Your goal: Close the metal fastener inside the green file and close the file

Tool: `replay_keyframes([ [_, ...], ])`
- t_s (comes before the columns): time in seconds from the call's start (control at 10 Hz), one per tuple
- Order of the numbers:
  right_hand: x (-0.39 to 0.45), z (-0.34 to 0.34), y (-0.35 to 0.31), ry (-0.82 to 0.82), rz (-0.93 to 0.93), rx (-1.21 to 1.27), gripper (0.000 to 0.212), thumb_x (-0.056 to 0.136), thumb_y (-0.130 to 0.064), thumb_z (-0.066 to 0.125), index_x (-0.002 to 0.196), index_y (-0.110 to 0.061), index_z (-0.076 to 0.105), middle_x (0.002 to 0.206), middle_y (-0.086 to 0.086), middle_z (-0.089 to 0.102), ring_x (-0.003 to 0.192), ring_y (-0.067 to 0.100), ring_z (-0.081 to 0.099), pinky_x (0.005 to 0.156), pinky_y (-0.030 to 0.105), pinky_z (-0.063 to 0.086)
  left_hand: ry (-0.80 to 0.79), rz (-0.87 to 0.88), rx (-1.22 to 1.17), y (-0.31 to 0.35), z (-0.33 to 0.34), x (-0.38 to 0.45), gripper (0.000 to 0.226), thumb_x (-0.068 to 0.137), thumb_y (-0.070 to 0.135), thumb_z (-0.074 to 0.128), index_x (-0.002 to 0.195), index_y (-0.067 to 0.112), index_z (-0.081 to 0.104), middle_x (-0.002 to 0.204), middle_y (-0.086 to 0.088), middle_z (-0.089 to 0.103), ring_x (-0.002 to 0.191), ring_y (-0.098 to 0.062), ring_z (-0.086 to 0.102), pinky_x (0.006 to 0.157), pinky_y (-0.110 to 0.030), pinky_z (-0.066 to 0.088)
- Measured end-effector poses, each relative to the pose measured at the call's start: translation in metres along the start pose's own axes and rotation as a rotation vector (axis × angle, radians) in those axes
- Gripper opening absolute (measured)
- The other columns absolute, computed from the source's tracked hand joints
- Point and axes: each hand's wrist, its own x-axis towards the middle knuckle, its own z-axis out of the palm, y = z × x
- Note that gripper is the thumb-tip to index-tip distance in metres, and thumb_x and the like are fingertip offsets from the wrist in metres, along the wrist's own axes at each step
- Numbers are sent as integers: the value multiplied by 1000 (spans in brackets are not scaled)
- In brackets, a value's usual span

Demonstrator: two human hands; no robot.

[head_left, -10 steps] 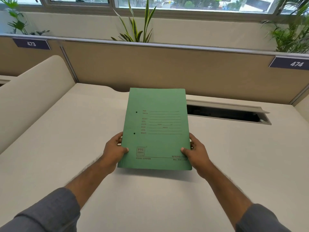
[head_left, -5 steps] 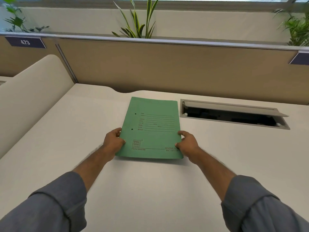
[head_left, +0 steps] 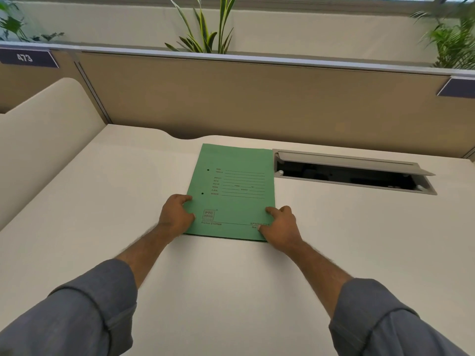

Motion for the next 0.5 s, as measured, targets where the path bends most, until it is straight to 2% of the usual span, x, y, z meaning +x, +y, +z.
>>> replay_keyframes([
  [0.1,-13,-4,6,32,-19,2,62,81,-25,63,140,-13,44,124,9,45,116,27,49,96,38,47,74,113,240,2,0,-15,61,80,16,71,137,7,53,139,-11,54,126,-31,51,105,-44,45],
  [0.2,-41,-12,15,90,-50,-27,56,85,-26,60,138,-15,46,130,7,50,116,26,54,95,39,49,120,305,427,6,13,-49,67,82,35,67,140,9,48,146,-10,50,138,-33,38,116,-45,34],
  [0.3,-59,-16,26,117,-85,-68,54,87,-25,58,138,-15,45,133,6,51,120,26,53,98,38,47,81,405,455,9,27,-73,71,85,46,62,145,12,42,153,-8,44,145,-33,30,121,-45,25],
  [0.4,-87,-20,45,180,-136,-140,58,89,-29,56,142,-13,40,143,6,47,130,24,45,108,36,39,75,535,479,13,51,-110,78,90,58,48,151,13,30,159,-5,34,150,-26,22,123,-39,11],
  [0.5,-104,-19,54,213,-148,-218,67,91,-40,53,148,-12,31,154,8,34,143,23,28,119,36,25,52,587,487,17,65,-130,84,90,66,35,155,14,20,163,-3,25,152,-22,14,122,-34,0],
])
